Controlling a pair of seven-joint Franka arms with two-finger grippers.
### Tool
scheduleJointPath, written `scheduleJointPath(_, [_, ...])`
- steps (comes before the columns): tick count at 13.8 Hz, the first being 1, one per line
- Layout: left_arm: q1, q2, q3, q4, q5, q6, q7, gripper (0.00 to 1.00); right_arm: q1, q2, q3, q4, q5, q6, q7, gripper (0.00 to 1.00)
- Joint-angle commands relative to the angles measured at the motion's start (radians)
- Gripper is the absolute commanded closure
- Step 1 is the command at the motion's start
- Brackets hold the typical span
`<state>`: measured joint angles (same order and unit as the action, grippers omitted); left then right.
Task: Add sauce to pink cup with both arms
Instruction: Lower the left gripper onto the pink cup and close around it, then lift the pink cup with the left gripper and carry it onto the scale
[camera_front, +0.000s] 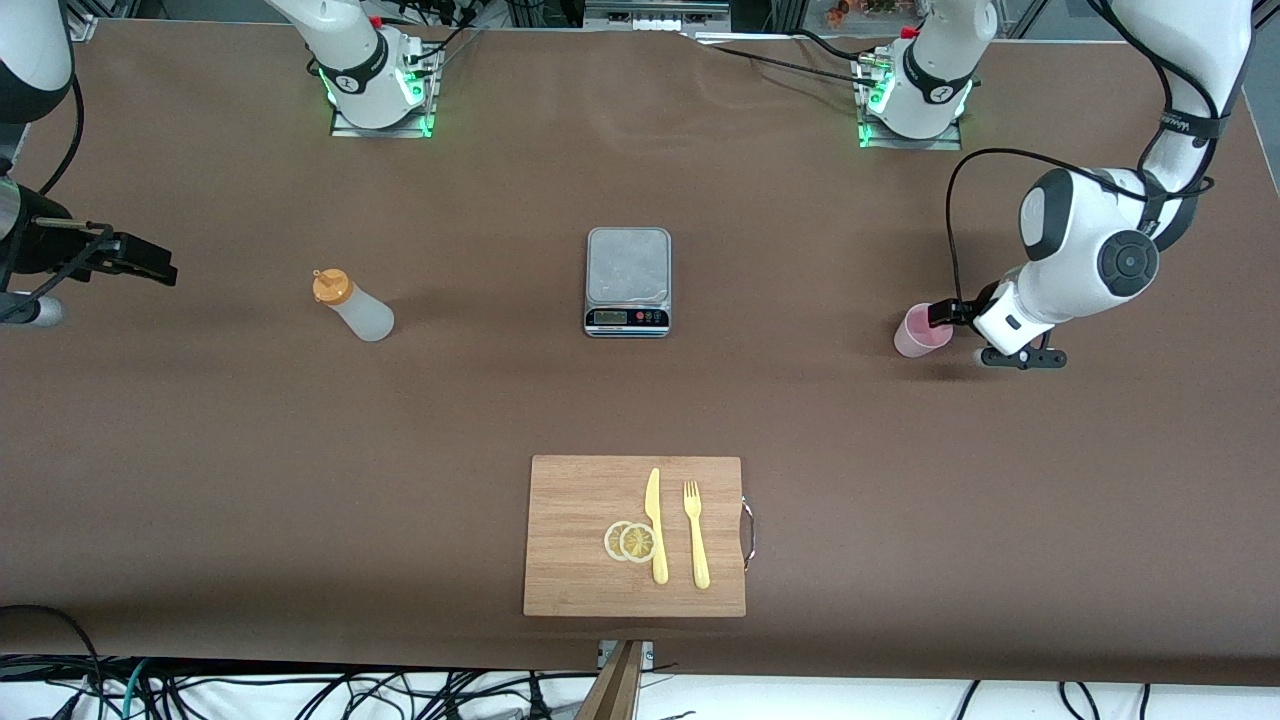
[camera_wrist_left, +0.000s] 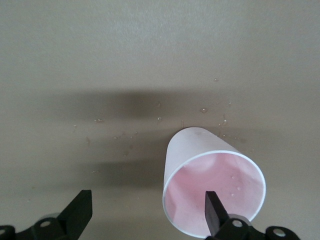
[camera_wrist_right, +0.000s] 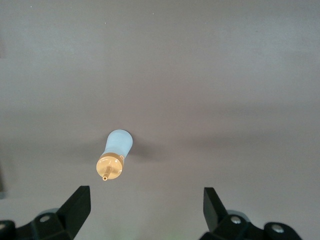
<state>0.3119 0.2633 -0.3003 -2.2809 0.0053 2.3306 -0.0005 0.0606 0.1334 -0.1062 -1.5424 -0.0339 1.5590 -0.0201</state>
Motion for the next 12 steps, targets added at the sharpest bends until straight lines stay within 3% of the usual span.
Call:
scheduleJointPath(1, [-0.005, 0.022, 0.004, -0.005, 0.016, 0.042, -0.007, 0.14, -0.002, 0.006, 0.000, 0.022, 0.009, -0.007, -0.004, 0.00])
scheduleJointPath(2, [-0.005, 0.036, 0.007, -0.005, 0.019, 0.044, -0.003, 0.40, -0.002, 0.006, 0.000, 0.021, 0.009, -0.007, -0.004, 0.00])
scheduleJointPath(3, [-0.008, 0.046, 0.009, -0.003, 0.019, 0.046, -0.003, 0.55, -0.002, 0.006, 0.000, 0.021, 0.009, -0.007, -0.004, 0.00])
scheduleJointPath(7, [-0.028, 0.051, 0.012, 0.000, -0.017, 0.049, -0.024, 0.98, -0.002, 0.006, 0.000, 0.021, 0.009, -0.007, -0.004, 0.00])
scheduleJointPath(12, [-0.046, -0.030, 0.012, 0.003, -0.021, 0.020, -0.018, 1.00, -0.001, 0.006, 0.000, 0.022, 0.009, -0.007, -0.004, 0.00])
